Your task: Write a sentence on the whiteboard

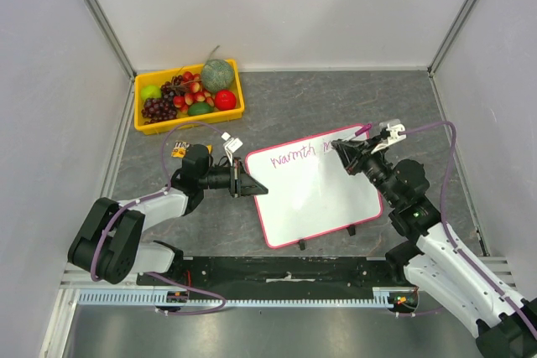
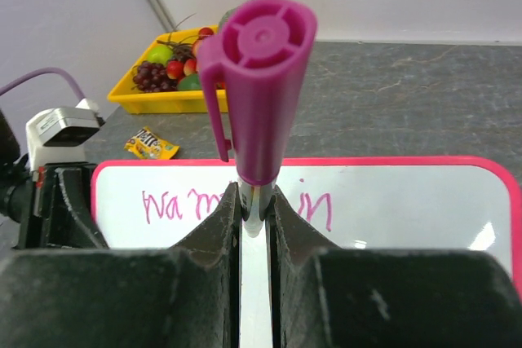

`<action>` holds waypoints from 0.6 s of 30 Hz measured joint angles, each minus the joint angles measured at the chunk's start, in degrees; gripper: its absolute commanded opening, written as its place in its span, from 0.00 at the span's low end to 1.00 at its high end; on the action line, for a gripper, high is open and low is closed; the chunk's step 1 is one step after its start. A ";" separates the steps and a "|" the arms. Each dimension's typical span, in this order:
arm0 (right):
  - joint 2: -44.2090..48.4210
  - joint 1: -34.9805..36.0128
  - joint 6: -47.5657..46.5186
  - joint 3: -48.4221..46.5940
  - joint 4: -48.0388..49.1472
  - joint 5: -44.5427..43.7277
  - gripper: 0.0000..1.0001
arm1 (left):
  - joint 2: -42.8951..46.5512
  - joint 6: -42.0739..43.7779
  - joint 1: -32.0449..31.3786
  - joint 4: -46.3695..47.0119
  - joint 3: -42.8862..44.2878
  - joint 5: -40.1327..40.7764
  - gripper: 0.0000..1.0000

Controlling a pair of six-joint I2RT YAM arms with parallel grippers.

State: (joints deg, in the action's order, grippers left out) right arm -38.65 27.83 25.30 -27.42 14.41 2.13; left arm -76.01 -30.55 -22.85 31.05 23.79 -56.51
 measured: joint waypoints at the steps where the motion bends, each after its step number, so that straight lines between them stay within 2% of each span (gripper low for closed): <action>1: -0.07 0.00 0.26 0.00 0.22 0.76 0.00 | 0.00 0.00 0.00 0.00 0.00 0.02 0.03; 4: -0.33 0.00 1.33 0.04 1.27 2.91 0.00 | 0.20 0.00 -0.02 -0.11 0.00 0.11 0.15; 7: -0.59 0.00 2.67 0.09 2.05 4.55 0.00 | 1.01 1.77 -0.28 -0.98 -0.04 1.11 0.34; 12: -0.68 0.00 4.04 0.13 2.56 6.03 0.00 | 3.80 7.19 -0.76 -5.09 -1.68 7.13 0.58; 16: -0.59 0.00 4.26 0.13 2.45 6.64 0.00 | 10.49 8.83 -0.81 -9.49 -2.14 12.28 0.73; 18: -0.24 0.00 4.26 0.13 2.10 6.86 0.00 | 15.19 9.05 -0.83 -12.35 -1.99 15.93 0.75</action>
State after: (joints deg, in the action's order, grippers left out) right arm -38.89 27.83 29.56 -27.29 16.51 8.99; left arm -60.82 -21.50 -23.68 18.70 21.80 -40.58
